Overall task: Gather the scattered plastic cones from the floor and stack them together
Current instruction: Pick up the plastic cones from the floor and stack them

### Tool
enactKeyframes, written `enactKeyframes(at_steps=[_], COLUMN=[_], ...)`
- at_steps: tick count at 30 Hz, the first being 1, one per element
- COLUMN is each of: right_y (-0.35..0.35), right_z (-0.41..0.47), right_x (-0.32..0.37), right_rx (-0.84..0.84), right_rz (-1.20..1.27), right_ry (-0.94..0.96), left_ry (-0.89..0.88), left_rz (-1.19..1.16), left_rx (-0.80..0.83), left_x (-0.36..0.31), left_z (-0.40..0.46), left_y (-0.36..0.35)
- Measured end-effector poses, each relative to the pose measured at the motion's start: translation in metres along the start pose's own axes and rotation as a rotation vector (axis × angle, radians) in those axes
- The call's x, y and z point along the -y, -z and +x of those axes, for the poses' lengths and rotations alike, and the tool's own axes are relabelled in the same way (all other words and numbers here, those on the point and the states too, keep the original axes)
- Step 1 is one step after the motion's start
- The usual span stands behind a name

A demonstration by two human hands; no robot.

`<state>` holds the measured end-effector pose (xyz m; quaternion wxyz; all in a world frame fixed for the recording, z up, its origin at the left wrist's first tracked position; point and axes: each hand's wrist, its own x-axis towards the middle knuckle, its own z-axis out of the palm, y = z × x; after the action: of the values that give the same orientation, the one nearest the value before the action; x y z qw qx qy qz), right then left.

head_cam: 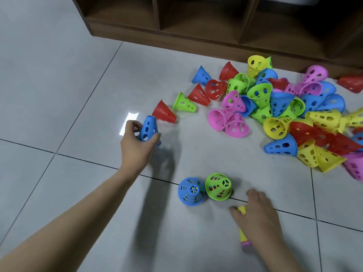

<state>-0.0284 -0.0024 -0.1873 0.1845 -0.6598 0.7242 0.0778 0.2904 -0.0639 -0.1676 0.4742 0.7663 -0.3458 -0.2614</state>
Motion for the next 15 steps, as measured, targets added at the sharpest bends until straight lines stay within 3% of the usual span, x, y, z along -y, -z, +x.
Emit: enactKeyframes(at_steps=[3,6,10,15], right_y=[0.013,0.021,0.033,0.068], right_z=[0.002,0.001,0.001,-0.009], right_x=[0.003,0.010,0.012,0.019], right_rx=[0.103,0.091,-0.105,-0.375], right_rz=[-0.023,0.118,0.399,0.680], right_ry=[-0.076,-0.092,-0.055,0.047], left_ry=[-0.057,-0.136,-0.261,-0.176], left_rz=[-0.108,-0.093,-0.065,-0.112], left_rx=[0.159,0.339,0.417,0.451], left_x=[-0.020,-0.033,-0.033,-0.031], left_z=[-0.053,-0.094,-0.116,-0.126], left_y=[0.008,0.016,0.014,0.008])
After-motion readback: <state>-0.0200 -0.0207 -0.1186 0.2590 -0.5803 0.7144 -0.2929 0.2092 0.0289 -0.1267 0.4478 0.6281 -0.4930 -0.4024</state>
